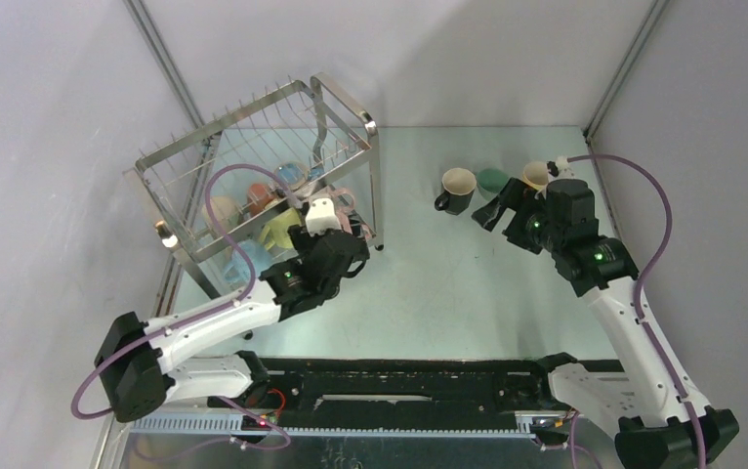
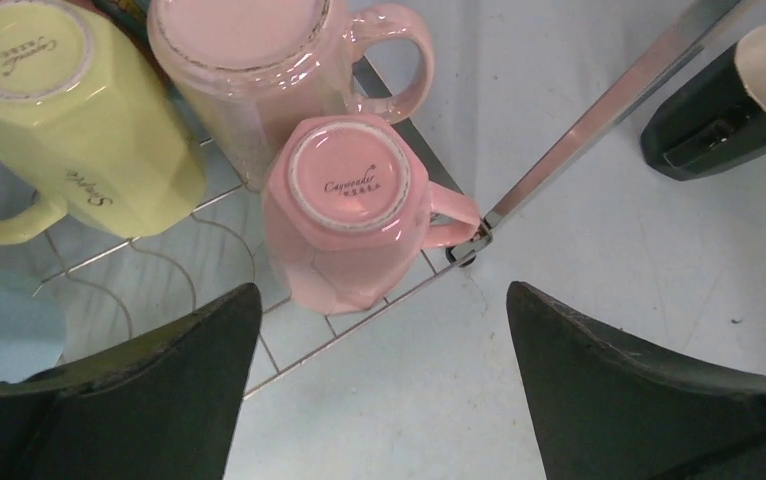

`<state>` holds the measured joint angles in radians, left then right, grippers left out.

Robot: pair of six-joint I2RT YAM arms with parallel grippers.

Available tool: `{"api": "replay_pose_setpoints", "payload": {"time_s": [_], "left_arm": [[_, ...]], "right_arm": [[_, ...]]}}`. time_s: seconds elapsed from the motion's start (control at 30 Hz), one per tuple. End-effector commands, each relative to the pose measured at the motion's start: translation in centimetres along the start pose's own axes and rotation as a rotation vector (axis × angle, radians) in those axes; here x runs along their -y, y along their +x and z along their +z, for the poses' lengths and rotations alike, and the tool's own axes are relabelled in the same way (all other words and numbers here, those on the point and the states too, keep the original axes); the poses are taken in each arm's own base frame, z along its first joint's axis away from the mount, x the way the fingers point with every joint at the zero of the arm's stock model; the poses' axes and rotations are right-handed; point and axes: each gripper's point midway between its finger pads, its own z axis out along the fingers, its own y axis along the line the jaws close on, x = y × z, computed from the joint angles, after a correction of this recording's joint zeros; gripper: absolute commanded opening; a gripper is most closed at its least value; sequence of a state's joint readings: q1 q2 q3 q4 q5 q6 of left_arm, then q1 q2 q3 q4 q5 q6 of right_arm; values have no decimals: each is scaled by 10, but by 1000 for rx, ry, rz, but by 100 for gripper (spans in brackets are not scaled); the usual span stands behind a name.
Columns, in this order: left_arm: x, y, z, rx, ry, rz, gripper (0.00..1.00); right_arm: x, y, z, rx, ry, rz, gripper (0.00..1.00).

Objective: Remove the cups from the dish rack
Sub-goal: Unload the cup from the dish rack.

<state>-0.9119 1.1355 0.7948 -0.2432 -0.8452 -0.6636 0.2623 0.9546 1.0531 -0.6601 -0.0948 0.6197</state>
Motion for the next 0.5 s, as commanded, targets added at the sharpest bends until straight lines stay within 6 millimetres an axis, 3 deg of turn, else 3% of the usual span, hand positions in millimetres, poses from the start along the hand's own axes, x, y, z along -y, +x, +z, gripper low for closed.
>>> {"api": "replay_pose_setpoints", "payload": {"time_s": [0.0, 0.47], "left_arm": [[-2, -5, 21, 33, -11, -10, 100], [-7, 0, 54, 54, -68, 33, 100]], "right_arm": [[-11, -7, -7, 48, -38, -3, 99], [-16, 5, -7, 37, -49, -39, 99]]}}
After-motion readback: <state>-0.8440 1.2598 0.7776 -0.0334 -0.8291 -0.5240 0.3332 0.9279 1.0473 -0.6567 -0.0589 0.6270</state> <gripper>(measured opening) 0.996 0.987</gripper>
